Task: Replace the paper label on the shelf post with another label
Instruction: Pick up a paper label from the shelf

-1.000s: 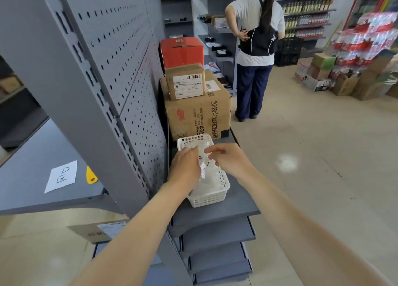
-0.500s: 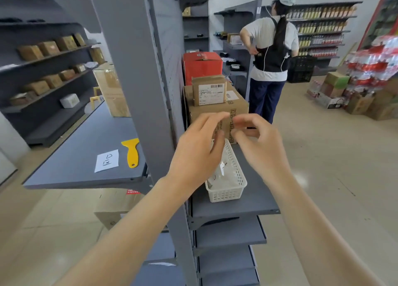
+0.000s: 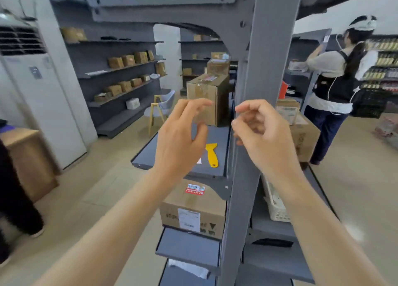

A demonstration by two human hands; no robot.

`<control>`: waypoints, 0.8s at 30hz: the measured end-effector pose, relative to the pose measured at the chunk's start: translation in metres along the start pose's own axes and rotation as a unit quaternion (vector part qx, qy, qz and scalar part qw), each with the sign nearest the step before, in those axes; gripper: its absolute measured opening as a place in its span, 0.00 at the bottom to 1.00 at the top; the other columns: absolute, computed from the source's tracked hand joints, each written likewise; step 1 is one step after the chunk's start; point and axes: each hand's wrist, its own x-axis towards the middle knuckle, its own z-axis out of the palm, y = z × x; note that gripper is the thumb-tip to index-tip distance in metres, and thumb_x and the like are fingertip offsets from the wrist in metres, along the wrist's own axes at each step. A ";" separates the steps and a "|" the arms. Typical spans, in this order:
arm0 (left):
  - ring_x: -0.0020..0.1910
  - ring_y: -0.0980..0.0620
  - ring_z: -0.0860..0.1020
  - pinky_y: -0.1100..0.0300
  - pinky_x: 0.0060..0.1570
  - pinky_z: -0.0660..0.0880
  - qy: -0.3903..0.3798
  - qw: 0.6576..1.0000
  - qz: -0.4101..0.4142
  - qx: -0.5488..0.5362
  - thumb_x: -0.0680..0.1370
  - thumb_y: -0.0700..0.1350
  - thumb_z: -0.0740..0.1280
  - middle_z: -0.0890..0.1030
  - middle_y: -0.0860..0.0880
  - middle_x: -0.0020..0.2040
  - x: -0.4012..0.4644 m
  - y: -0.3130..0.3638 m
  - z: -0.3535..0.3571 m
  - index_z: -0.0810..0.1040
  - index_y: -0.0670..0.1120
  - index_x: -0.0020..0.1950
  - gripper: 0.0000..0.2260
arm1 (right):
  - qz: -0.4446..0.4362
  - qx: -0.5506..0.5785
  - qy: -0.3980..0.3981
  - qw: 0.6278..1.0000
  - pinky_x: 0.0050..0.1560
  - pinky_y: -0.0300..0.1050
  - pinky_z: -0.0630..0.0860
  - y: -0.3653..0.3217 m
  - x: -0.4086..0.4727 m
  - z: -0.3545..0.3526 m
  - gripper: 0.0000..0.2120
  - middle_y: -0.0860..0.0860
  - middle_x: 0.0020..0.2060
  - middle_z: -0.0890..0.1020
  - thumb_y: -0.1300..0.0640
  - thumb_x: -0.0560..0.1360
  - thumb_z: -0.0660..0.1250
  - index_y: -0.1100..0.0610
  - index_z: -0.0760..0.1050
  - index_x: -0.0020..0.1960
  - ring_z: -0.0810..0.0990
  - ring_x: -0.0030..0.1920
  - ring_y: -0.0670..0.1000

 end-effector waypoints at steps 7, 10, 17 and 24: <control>0.63 0.52 0.74 0.61 0.57 0.71 -0.065 0.990 -0.102 0.071 0.79 0.41 0.65 0.76 0.52 0.64 -0.003 -0.067 -0.018 0.72 0.51 0.72 0.21 | 0.016 -0.031 -0.049 0.998 0.52 0.54 0.84 0.004 0.029 0.064 0.09 0.43 0.41 0.83 0.61 0.79 0.67 0.49 0.80 0.55 0.83 0.45 0.48; 0.66 0.48 0.71 0.61 0.61 0.66 -0.130 0.979 -0.124 0.097 0.80 0.44 0.65 0.76 0.50 0.67 -0.008 -0.090 -0.009 0.70 0.50 0.74 0.22 | 0.034 -0.056 -0.072 0.995 0.49 0.47 0.82 0.020 0.038 0.082 0.10 0.42 0.42 0.81 0.60 0.79 0.67 0.49 0.80 0.56 0.81 0.44 0.45; 0.73 0.49 0.65 0.56 0.67 0.66 -0.231 0.950 -0.186 0.103 0.82 0.50 0.63 0.73 0.51 0.70 -0.021 -0.124 0.019 0.67 0.51 0.77 0.22 | 0.113 -0.133 -0.114 0.978 0.41 0.39 0.77 0.064 0.044 0.100 0.11 0.47 0.49 0.83 0.59 0.80 0.65 0.46 0.78 0.59 0.83 0.45 0.48; 0.75 0.48 0.62 0.52 0.68 0.68 -0.310 0.921 -0.201 0.123 0.81 0.60 0.62 0.71 0.50 0.73 -0.026 -0.142 0.043 0.66 0.51 0.78 0.27 | 0.126 -0.270 -0.192 0.935 0.65 0.48 0.73 0.106 0.048 0.116 0.18 0.49 0.57 0.82 0.59 0.80 0.67 0.50 0.79 0.68 0.76 0.64 0.54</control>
